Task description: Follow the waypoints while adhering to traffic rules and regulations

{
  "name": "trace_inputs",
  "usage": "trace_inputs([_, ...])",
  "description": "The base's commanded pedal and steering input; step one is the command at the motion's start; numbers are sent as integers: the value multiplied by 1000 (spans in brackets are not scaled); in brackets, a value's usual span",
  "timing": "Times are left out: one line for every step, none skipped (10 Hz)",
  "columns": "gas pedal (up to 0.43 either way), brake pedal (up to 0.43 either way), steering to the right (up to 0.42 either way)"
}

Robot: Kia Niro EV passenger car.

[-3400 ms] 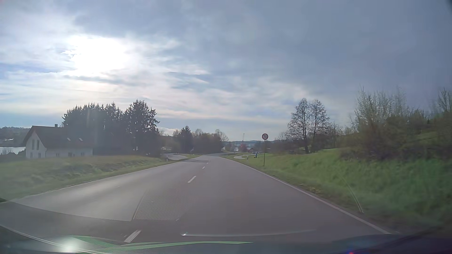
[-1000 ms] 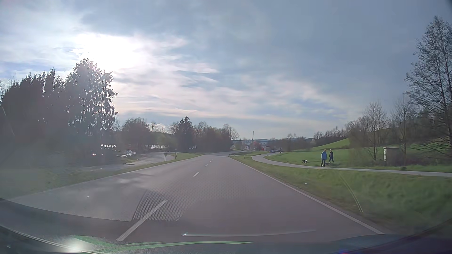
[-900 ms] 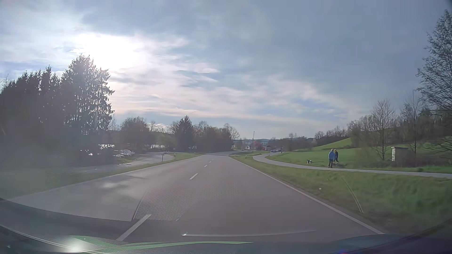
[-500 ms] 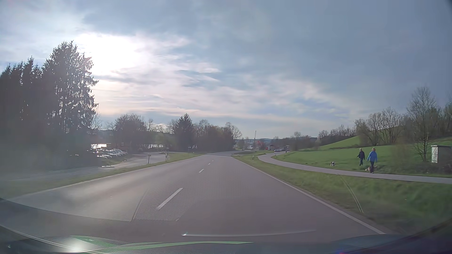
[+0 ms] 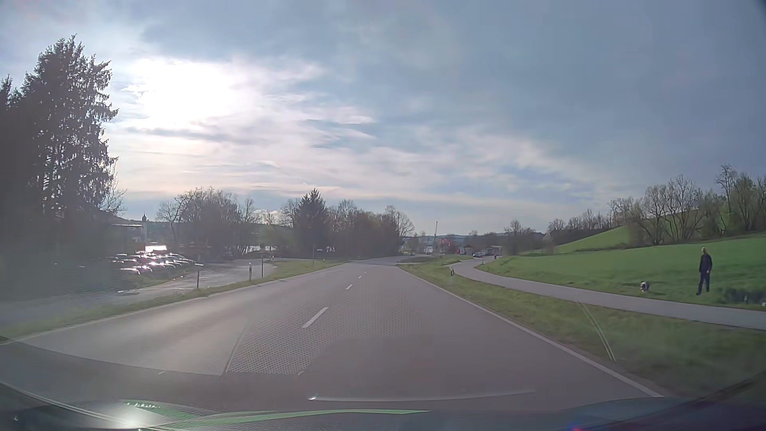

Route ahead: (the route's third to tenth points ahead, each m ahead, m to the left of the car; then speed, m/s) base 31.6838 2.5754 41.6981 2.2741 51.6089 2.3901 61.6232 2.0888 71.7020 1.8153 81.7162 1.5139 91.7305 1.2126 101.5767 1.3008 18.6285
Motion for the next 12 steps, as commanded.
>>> trace_inputs([59,0,1])
trace_inputs([59,0,1])
trace_inputs([59,0,1])
trace_inputs([28,0,2])
trace_inputs([0,0,3])
trace_inputs([0,0,3])
trace_inputs([0,0,3])
trace_inputs([0,0,3])
trace_inputs([0,0,2])
trace_inputs([0,0,1])
trace_inputs([0,0,0])
trace_inputs([0,0,0])
